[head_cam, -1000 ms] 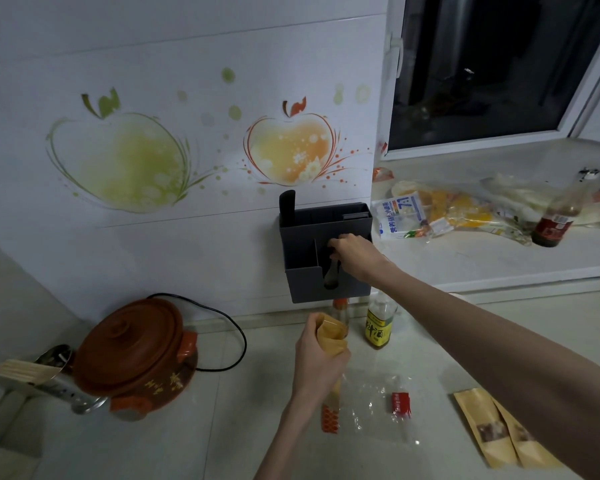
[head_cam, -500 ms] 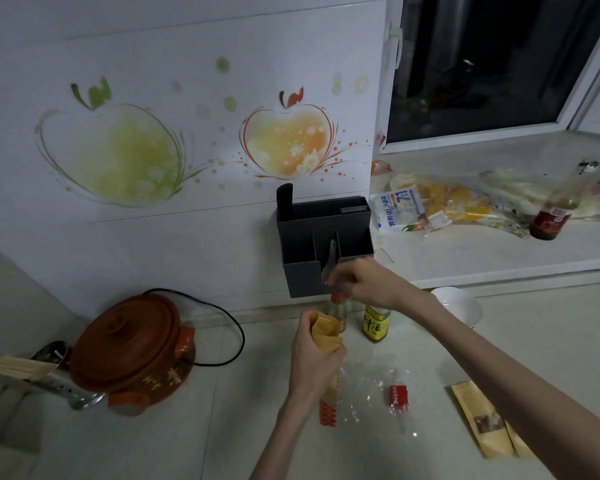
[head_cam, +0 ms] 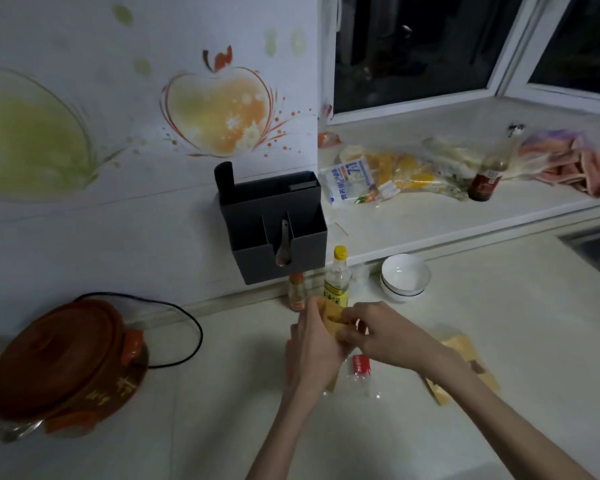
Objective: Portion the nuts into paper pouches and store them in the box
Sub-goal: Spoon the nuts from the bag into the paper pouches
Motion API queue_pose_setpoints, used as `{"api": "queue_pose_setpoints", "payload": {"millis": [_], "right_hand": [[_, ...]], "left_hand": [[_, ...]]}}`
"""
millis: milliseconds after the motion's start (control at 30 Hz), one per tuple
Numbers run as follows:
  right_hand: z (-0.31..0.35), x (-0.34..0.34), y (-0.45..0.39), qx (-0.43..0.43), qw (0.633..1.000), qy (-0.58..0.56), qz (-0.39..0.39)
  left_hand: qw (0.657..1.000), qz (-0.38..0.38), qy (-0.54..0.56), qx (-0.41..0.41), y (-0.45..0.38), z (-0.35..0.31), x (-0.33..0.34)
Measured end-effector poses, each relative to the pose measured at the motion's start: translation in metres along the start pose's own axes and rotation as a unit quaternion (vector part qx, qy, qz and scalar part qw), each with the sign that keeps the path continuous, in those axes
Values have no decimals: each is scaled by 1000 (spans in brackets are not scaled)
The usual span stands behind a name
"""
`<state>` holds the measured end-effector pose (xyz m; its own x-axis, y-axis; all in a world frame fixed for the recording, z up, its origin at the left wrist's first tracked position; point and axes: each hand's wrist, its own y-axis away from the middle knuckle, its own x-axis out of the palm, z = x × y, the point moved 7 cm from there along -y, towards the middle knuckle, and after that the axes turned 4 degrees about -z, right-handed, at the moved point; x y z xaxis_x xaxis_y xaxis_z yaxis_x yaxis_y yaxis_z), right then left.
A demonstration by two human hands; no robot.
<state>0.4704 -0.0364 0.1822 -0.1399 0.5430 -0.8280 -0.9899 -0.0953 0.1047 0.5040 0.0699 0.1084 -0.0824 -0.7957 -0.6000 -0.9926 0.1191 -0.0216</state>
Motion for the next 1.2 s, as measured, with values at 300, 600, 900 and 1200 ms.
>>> {"api": "queue_pose_setpoints", "payload": {"millis": [300, 600, 900, 1200], "right_hand": [[-36, -13, 20, 82, 991, -75, -70], [-61, -76, 32, 71, 978, -105, -168], [-99, -155, 73, 29, 967, -54, -247], [-112, -200, 105, -40, 943, -76, -321]], "left_hand": [[997, 61, 35, 11, 16, -38, 17], [981, 91, 166, 44, 1, -90, 21], [956, 84, 265, 94, 11, -164, 54], [958, 66, 246, 133, 21, -226, 56]]}}
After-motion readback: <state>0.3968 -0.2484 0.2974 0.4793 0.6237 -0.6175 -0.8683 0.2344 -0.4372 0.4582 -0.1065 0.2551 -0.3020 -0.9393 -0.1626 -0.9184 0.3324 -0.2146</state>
